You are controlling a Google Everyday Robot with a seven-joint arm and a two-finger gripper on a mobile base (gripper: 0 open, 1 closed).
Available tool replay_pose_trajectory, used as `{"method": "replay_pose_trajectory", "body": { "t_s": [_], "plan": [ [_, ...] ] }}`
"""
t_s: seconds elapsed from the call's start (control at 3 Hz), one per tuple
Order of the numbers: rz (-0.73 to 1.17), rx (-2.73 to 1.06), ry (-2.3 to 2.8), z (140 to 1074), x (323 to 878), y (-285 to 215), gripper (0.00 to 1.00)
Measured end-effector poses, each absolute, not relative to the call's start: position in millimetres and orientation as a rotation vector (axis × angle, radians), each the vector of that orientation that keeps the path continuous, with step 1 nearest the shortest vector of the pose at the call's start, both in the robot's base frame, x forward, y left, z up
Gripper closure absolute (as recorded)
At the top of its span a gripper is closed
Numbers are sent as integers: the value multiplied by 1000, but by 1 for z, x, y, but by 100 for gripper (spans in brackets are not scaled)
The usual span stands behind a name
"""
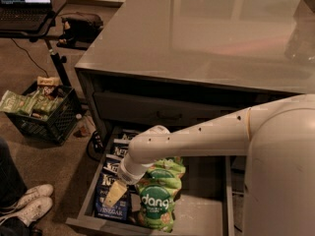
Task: Pick blue chip bag from middle drawer and place on counter
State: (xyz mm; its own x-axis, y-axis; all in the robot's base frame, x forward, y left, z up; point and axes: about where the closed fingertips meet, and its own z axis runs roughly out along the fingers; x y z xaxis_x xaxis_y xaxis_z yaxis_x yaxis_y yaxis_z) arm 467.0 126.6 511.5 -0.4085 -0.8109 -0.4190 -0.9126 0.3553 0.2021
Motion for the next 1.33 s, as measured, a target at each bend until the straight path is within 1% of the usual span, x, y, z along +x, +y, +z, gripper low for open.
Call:
{"method": "replay_pose_trajectory", "body": {
  "t_s": [0.33, 0.67, 1.33],
  "plan": [
    [634, -1551, 2388, 499, 468, 134, 9],
    [650, -1550, 2423, 480, 479, 135, 12],
    [667, -1575, 2453, 465, 478, 137, 14]
  ]
}}
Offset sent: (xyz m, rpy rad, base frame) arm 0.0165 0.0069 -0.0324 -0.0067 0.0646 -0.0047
